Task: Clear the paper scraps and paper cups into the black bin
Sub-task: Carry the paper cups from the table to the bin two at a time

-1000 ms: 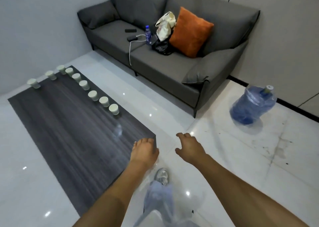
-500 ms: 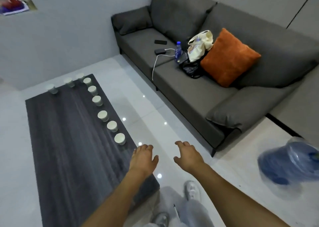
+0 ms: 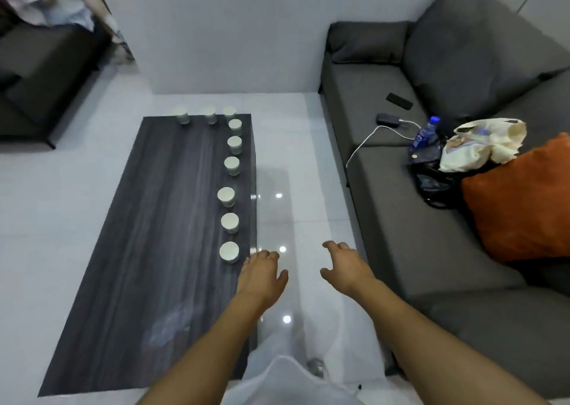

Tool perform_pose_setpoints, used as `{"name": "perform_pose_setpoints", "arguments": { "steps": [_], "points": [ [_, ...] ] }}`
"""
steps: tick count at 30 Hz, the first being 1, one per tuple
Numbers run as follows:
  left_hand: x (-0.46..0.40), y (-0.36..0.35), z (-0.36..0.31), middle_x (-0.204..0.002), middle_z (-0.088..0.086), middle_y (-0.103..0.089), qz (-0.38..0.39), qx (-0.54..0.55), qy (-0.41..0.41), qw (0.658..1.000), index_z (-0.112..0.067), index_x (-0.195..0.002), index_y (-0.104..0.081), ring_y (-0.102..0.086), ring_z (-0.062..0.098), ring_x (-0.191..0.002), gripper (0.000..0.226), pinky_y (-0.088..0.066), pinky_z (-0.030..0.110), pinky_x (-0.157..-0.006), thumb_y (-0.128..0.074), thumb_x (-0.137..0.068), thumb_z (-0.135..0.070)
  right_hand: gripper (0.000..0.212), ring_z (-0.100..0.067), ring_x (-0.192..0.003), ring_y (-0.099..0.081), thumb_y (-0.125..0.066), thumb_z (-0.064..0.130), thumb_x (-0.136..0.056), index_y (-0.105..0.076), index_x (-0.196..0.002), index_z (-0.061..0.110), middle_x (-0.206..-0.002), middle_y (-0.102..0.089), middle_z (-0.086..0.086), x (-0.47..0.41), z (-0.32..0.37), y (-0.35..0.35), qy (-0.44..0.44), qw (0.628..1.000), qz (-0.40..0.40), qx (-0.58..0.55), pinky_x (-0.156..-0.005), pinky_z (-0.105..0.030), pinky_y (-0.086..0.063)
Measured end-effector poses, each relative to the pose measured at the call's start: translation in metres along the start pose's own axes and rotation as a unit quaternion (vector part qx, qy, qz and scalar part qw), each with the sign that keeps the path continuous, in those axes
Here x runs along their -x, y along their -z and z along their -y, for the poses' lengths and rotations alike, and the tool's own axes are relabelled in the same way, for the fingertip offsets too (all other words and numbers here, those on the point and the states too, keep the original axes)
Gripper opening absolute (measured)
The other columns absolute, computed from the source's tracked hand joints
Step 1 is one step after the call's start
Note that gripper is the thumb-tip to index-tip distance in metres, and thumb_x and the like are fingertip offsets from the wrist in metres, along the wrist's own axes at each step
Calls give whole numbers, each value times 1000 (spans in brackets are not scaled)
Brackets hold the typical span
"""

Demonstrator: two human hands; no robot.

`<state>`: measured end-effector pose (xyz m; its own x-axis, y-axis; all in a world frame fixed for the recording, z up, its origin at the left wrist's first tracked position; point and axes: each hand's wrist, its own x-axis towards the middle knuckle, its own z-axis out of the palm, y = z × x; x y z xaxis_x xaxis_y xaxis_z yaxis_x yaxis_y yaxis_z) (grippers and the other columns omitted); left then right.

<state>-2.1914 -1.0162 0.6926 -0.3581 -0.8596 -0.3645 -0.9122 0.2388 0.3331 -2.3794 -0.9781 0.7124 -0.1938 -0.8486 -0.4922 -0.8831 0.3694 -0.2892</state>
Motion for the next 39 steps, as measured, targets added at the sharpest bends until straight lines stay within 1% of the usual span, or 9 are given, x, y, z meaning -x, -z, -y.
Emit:
{"name": "perform_pose_setpoints", "arguments": {
  "steps": [3,8,13,21,25,29,34,36,39],
  "points": [
    [-15,3,17,-119,5,-54,1,2,59,998,-13,-117,-52,-49,24,-114,36,-38,34,-98,-46,-95,-41,60,-27,-125,-43,-54,28,-94,-28,-147,22,-142,-40,-6,-38,18,10,51,998,25,16,-97,-38,-46],
    [-61,14,52,-119,5,-55,-11,26,136,990,-14,-114,-54,-50,25,-113,34,-38,34,-98,-47,-93,-40,60,-29,-124,-43,-54,29,-93,-29,-146,22,-141,-41,-7,-116,61,18,115,990,64,49,-98,-39,-45],
    [-115,24,96,-133,5,-51,4,70,201,977,-15,-130,-49,-44,24,-125,43,-31,37,-109,-48,-94,-38,59,-29,-123,-45,-55,28,-91,-32,-145,20,-139,-42,-8,-195,111,19,154,980,99,81,-96,-39,-46],
    [-164,30,149,-120,7,-54,3,120,277,953,-14,-117,-53,-49,26,-114,33,-38,35,-96,-49,-91,-36,54,-29,-120,-47,-58,31,-91,-37,-140,20,-136,-47,-9,-277,174,-1,194,961,163,114,-97,-40,-47],
    [-182,8,164,-123,8,-53,27,144,318,936,-14,-120,-51,-47,27,-117,36,-37,37,-99,-49,-92,-37,61,-29,-120,-46,-58,27,-90,-30,-144,23,-136,-45,-9,-312,193,-22,209,948,193,145,-98,-42,-47],
    [-195,-25,175,-127,8,-52,39,156,348,924,-15,-128,-48,-47,27,-118,43,-35,36,-101,-49,-91,-38,59,-30,-121,-43,-58,27,-91,-32,-143,21,-138,-43,-8,-343,204,-48,235,935,206,170,-100,-44,-45],
    [-221,-77,189,-136,6,-46,15,170,358,918,-19,-138,-38,-42,25,-124,51,-33,36,-104,-49,-92,-37,66,-31,-130,-37,-62,26,-90,-27,-147,23,-149,-34,-8,-390,212,-107,278,921,197,190,-106,-43,-39],
    [-232,-100,193,-143,8,-39,5,155,347,925,-20,-140,-36,-36,26,-131,54,-29,37,-109,-50,-91,-37,72,-34,-137,-30,-63,27,-90,-22,-149,24,-155,-25,-9,-407,212,-136,315,904,191,218,-109,-46,-35],
    [-243,-133,200,-155,10,-20,30,149,333,931,-22,-147,-26,-15,27,-144,62,-17,42,-117,-50,-92,-39,80,-38,-144,-14,-66,27,-88,-17,-151,27,-160,-11,-9,-426,206,-172,358,874,192,268,-114,-52,-24]
  ]
}}
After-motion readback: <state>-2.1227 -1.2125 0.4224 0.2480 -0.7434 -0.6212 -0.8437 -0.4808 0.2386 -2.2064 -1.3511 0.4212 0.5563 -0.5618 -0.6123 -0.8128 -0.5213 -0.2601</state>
